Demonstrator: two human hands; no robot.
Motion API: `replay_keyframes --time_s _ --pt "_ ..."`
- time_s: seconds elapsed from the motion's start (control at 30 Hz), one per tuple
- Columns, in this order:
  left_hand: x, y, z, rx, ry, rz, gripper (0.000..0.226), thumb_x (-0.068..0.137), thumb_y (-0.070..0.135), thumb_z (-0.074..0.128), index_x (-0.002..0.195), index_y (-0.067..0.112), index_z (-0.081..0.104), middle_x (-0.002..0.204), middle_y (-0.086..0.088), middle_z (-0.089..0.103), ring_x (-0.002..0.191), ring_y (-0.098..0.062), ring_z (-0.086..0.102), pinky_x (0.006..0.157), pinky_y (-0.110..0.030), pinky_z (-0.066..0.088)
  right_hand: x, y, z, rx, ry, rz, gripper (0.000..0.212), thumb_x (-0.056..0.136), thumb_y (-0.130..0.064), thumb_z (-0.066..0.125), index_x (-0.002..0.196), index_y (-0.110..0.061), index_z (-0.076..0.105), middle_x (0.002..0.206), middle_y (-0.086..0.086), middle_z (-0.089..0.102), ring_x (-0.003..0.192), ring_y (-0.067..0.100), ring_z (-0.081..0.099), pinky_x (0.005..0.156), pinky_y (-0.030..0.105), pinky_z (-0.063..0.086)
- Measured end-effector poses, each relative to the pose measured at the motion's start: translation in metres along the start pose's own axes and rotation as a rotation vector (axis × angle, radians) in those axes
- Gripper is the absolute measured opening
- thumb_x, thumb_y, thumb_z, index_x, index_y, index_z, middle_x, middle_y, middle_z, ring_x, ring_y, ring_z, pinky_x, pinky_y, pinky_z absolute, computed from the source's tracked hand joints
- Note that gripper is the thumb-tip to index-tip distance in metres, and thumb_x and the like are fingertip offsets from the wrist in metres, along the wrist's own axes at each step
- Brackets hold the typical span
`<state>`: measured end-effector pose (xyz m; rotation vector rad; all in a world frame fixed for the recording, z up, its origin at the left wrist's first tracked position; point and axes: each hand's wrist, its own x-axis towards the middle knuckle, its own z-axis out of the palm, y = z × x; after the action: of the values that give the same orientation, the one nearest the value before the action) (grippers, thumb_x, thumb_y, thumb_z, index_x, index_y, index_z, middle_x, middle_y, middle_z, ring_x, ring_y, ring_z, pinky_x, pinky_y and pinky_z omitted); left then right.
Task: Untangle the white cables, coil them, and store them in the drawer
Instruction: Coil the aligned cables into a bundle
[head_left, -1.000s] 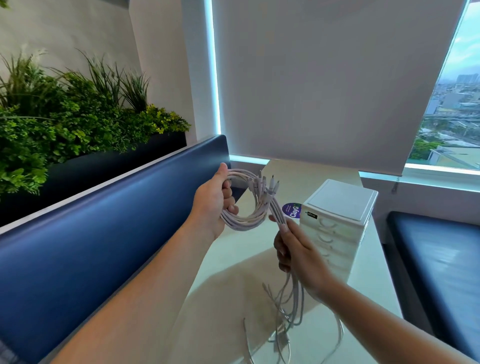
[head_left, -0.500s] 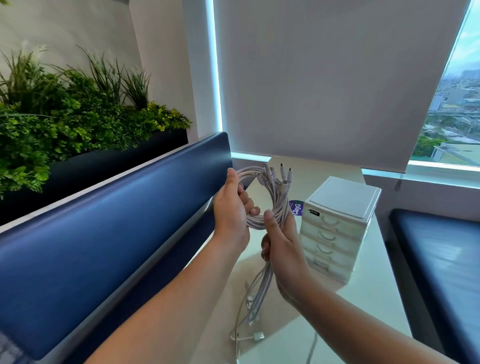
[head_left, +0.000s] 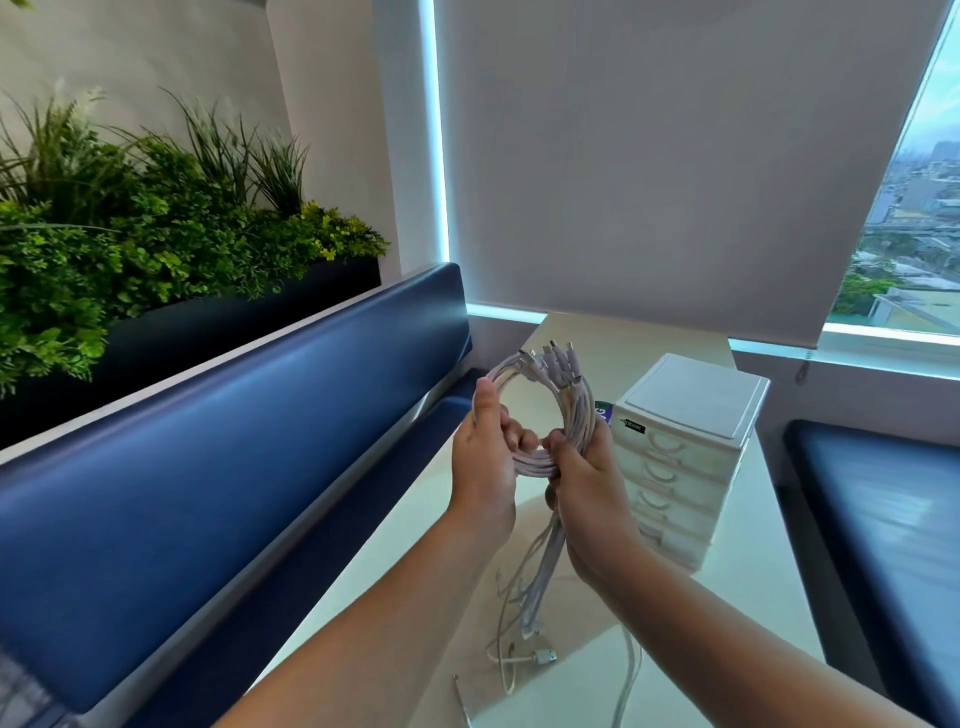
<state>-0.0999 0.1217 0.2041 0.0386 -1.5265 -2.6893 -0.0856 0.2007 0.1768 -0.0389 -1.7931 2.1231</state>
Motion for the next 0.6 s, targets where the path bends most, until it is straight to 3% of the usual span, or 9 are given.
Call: replay_keyframes --time_s 0.17,0.27,0.37,0.43,0.5,0.6 --pt "-0.001 0.003 -0.014 0.034 -0.154 -0.14 0.044 0.1 0.048 0.038 0.083 0.009 0.051 0.064 -0.005 0.062 0.067 -0.019 0.066 0.08 -0.036 0.057 0.011 -0.007 -0.02 -0.103 -0.081 0.036 0.02 0.097 -0.005 0.042 0.087 -0.022 0.048 0.065 -0.001 0.04 0.047 0.008 0.034 0.044 0.023 0.03" --pt "0.007 0.018 -0.03 0.122 -0.258 -0.277 0.066 0.093 0.065 0.032 0.104 0.006 0.059 0.073 -0.009 0.067 0.069 -0.022 0.068 0.077 -0.035 0.055 0.017 -0.012 -0.039 -0.245 -0.244 0.017 0.028 0.095 0.001 0.041 0.088 -0.025 0.049 0.067 -0.001 0.041 0.044 0.002 0.035 0.041 0.015 0.029" --pt "0.022 0.038 -0.045 0.322 -0.425 -0.437 0.093 0.082 0.081 0.026 0.117 0.002 0.061 0.081 -0.013 0.067 0.071 -0.027 0.066 0.079 -0.038 0.052 0.022 -0.021 -0.059 -0.513 -0.467 -0.105 0.034 0.094 0.001 0.043 0.102 -0.03 0.052 0.072 -0.008 0.05 0.056 -0.003 0.047 0.053 0.014 0.039" --pt "0.027 0.047 -0.046 0.541 -0.58 -0.518 0.099 0.08 0.084 0.02 0.119 0.003 0.063 0.088 -0.015 0.069 0.078 -0.029 0.066 0.082 -0.037 0.053 0.026 -0.032 -0.066 -0.785 -0.614 -0.208 0.033 0.092 -0.009 0.042 0.113 -0.033 0.051 0.079 -0.011 0.055 0.072 0.007 0.054 0.066 0.028 0.047" --pt "0.027 0.055 -0.041 0.702 -0.694 -0.564 0.092 0.079 0.082 0.023 0.108 0.005 0.064 0.09 -0.015 0.07 0.082 -0.029 0.067 0.081 -0.035 0.054 0.028 -0.044 -0.065 -1.002 -0.748 -0.276 0.033 0.094 -0.012 0.042 0.119 -0.033 0.048 0.088 -0.008 0.058 0.081 0.016 0.056 0.075 0.034 0.047" --pt "0.027 0.06 -0.028 0.881 -0.767 -0.608 0.072 0.08 0.076 0.047 0.101 0.008 0.062 0.089 -0.011 0.072 0.081 -0.026 0.069 0.083 -0.036 0.056 0.027 -0.063 -0.058 -1.176 -0.847 -0.349 0.026 0.097 -0.013 0.042 0.119 -0.025 0.048 0.096 -0.004 0.059 0.085 0.014 0.054 0.077 0.032 0.045"
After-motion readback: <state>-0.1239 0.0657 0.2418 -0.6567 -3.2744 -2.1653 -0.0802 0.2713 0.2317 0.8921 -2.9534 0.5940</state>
